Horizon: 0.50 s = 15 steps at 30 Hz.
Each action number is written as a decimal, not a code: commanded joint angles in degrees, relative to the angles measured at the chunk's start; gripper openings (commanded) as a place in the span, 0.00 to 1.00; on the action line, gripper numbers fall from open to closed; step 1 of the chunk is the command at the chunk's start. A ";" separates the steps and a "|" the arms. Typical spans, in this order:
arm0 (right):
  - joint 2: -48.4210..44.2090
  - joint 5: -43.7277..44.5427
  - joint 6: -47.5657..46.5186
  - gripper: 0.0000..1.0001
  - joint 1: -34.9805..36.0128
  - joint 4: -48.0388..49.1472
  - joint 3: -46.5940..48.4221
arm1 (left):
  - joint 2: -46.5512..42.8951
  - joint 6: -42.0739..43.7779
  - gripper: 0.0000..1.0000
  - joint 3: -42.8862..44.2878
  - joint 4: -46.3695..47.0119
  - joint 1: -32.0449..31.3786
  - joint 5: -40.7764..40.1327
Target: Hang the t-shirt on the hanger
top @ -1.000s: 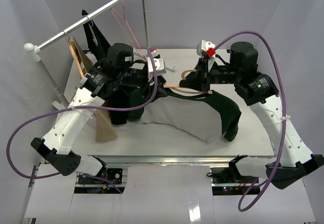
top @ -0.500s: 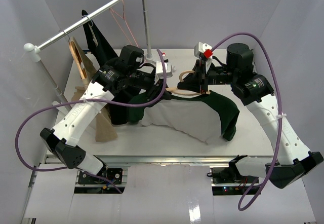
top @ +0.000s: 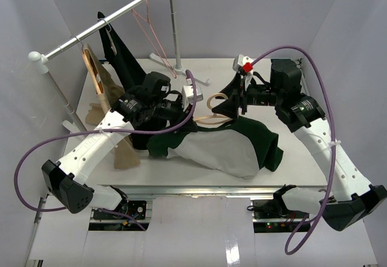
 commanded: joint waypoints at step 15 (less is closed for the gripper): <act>-19.97 34.76 7.73 0.95 -0.30 7.15 -7.75 | -15.25 -33.64 0.00 -17.17 2.27 0.07 -47.54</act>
